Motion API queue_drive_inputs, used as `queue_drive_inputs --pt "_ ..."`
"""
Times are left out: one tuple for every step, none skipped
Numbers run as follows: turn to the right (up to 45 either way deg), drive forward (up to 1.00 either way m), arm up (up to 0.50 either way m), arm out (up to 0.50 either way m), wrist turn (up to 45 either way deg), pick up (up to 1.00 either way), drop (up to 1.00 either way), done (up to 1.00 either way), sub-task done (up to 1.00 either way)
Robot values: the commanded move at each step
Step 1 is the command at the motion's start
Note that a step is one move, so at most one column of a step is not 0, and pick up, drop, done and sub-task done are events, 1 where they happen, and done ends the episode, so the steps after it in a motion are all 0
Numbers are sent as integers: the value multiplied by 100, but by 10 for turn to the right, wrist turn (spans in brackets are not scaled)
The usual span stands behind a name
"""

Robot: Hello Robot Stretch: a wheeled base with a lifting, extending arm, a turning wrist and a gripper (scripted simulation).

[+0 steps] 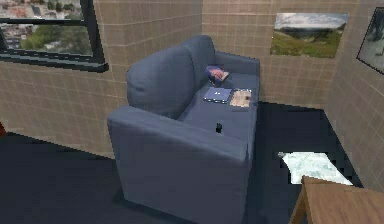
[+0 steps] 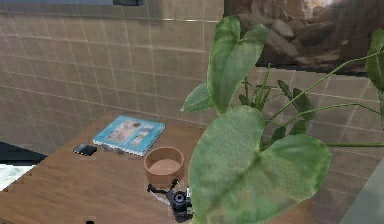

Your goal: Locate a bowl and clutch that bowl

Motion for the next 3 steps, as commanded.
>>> queue_drive_inputs --pt "0 0 0 0 0 100 0 0 0" --pt "0 0 10 0 0 0 0 0 0" --pt "0 0 0 0 0 0 0 100 0"
